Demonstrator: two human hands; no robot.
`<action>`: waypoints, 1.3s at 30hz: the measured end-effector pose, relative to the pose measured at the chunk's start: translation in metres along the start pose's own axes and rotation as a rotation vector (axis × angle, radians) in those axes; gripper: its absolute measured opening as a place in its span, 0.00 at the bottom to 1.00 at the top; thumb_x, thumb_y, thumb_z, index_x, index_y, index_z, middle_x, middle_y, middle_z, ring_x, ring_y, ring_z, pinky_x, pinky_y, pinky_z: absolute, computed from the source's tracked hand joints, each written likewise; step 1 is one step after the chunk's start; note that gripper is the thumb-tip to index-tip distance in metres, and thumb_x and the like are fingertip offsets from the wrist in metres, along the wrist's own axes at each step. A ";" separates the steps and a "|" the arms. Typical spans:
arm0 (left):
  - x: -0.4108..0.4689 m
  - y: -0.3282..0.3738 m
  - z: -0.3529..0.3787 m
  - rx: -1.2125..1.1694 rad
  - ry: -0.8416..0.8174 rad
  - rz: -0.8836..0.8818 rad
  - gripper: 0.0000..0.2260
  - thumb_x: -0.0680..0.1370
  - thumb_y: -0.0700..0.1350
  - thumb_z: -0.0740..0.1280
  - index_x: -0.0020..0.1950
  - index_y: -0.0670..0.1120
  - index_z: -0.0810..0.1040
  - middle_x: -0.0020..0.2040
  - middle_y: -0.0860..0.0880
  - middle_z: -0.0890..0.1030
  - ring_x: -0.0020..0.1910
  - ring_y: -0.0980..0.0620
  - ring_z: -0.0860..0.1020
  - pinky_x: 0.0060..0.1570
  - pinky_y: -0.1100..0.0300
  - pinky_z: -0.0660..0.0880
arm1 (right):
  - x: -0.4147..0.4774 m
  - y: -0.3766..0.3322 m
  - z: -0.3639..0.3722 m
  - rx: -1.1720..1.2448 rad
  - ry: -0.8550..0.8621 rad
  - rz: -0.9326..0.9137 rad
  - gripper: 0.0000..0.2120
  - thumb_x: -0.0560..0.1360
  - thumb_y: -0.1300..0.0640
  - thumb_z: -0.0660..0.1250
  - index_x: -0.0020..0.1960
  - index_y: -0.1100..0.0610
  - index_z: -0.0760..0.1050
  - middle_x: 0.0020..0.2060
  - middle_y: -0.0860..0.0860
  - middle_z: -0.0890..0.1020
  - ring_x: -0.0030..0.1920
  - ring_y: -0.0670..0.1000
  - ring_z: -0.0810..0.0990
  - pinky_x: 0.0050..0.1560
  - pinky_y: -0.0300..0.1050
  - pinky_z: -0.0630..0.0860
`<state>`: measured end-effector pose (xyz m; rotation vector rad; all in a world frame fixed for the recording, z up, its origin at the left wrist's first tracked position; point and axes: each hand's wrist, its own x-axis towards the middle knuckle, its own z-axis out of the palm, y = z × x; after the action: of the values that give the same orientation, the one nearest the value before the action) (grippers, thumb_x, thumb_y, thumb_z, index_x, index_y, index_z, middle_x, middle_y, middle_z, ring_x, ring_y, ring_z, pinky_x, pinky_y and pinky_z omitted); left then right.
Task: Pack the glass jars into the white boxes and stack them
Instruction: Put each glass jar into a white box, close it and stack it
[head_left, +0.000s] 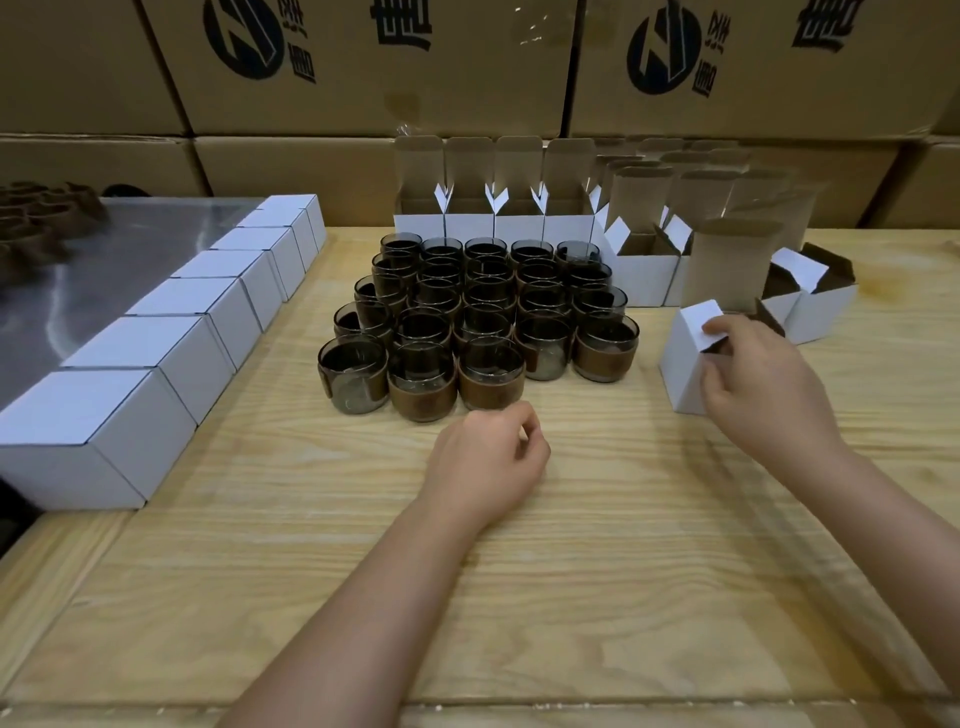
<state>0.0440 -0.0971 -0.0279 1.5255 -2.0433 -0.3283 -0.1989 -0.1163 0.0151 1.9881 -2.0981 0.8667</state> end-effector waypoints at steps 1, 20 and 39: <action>-0.001 0.000 0.000 -0.016 0.002 0.005 0.02 0.76 0.51 0.62 0.43 0.56 0.72 0.26 0.56 0.70 0.32 0.58 0.72 0.34 0.59 0.64 | -0.008 -0.006 -0.002 0.017 0.006 -0.005 0.17 0.76 0.60 0.61 0.65 0.59 0.69 0.59 0.57 0.76 0.60 0.59 0.72 0.47 0.53 0.71; -0.007 0.001 -0.008 -0.299 0.056 0.269 0.42 0.67 0.63 0.70 0.71 0.74 0.45 0.53 0.63 0.66 0.49 0.65 0.68 0.47 0.59 0.73 | -0.044 -0.084 -0.001 0.600 0.164 -0.175 0.10 0.75 0.63 0.67 0.54 0.54 0.79 0.51 0.49 0.75 0.49 0.46 0.73 0.46 0.30 0.68; -0.008 0.001 -0.007 -0.502 -0.030 0.025 0.37 0.58 0.59 0.80 0.53 0.70 0.55 0.51 0.64 0.73 0.51 0.73 0.72 0.45 0.78 0.69 | -0.029 -0.028 0.005 1.472 -0.517 0.315 0.29 0.70 0.68 0.51 0.63 0.48 0.78 0.62 0.56 0.78 0.52 0.56 0.77 0.47 0.47 0.73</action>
<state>0.0493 -0.0882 -0.0241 1.1876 -1.8160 -0.7908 -0.1669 -0.0923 0.0061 2.5712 -2.2090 2.8213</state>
